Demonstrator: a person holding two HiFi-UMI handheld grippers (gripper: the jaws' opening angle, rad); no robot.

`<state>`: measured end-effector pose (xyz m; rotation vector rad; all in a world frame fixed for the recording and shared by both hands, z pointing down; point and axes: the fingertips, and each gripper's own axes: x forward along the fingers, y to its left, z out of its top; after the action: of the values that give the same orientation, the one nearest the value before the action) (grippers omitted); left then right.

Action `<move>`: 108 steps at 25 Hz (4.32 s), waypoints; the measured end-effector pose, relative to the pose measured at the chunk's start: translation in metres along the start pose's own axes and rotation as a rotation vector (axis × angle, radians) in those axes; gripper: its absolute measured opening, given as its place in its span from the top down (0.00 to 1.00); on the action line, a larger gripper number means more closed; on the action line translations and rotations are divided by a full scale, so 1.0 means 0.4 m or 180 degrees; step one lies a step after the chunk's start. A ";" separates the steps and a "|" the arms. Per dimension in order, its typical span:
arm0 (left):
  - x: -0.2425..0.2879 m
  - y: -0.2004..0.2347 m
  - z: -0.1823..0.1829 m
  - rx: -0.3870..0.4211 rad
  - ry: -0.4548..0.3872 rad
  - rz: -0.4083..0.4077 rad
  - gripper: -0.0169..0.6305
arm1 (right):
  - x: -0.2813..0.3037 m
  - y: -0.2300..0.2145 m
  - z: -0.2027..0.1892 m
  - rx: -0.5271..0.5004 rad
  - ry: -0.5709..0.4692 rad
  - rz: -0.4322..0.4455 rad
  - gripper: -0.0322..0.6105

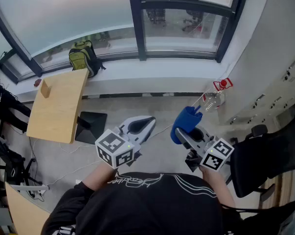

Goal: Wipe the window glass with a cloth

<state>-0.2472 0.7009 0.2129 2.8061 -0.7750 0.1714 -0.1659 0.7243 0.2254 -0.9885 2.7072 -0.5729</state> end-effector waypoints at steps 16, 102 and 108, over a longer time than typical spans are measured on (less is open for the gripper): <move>0.041 0.001 0.004 0.0035 -0.0042 -0.0012 0.96 | 0.013 -0.017 -0.017 -0.0484 0.0287 -0.0054 0.76; 1.063 1.857 0.115 -0.0784 0.0028 0.1572 0.96 | 1.799 -1.845 0.345 -0.1294 0.0709 0.0154 0.76; 1.046 1.885 0.077 -0.0919 0.0035 0.1641 0.96 | 1.871 -1.845 0.361 -0.1402 0.0580 0.0155 0.76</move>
<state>-0.2791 -0.1422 0.3937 2.2867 -1.3844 0.1432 -0.2619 -0.3232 0.3652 -1.0004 3.0884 -0.0527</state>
